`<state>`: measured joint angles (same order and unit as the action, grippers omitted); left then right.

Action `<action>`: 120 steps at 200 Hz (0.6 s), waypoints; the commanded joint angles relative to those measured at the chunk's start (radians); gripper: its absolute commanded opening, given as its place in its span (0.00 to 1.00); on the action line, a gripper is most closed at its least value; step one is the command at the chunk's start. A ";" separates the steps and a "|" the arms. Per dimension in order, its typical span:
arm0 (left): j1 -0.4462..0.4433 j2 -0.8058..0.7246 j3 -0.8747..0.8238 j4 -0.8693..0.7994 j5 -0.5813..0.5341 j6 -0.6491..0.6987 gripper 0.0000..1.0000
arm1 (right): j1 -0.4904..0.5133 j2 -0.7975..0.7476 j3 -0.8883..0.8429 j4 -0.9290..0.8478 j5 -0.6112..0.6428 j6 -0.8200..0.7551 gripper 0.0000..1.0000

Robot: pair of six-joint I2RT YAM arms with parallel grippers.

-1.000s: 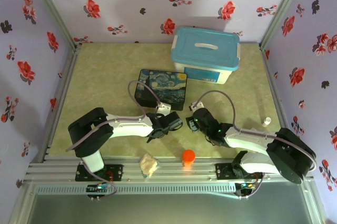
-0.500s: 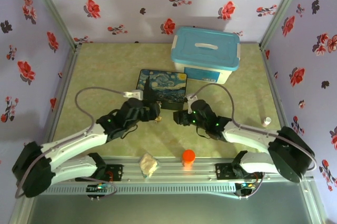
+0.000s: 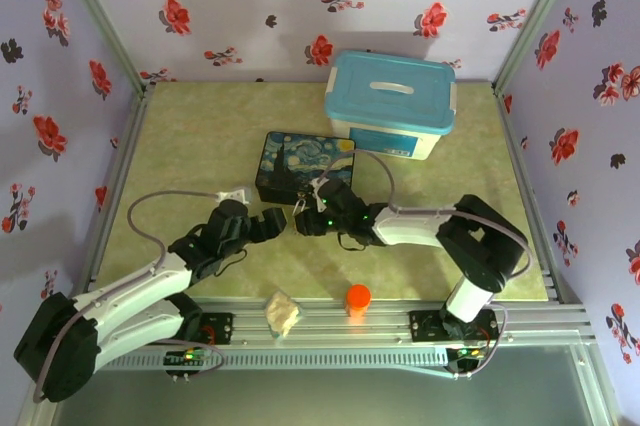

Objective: Unlock a padlock with a key

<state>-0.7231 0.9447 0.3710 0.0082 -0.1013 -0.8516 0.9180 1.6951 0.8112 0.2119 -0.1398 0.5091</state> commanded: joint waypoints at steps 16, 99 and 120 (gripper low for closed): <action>0.006 -0.002 -0.008 0.049 0.015 -0.022 0.92 | 0.012 0.058 0.021 0.045 0.000 0.003 0.42; 0.005 0.013 -0.024 0.088 0.002 -0.036 0.92 | 0.014 0.121 0.019 0.105 0.010 0.016 0.39; 0.005 0.017 -0.031 0.093 0.003 -0.045 0.92 | 0.014 0.127 0.011 0.124 0.008 0.021 0.37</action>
<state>-0.7231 0.9527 0.3592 0.0673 -0.0998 -0.8742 0.9234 1.8004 0.8162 0.2951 -0.1387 0.5098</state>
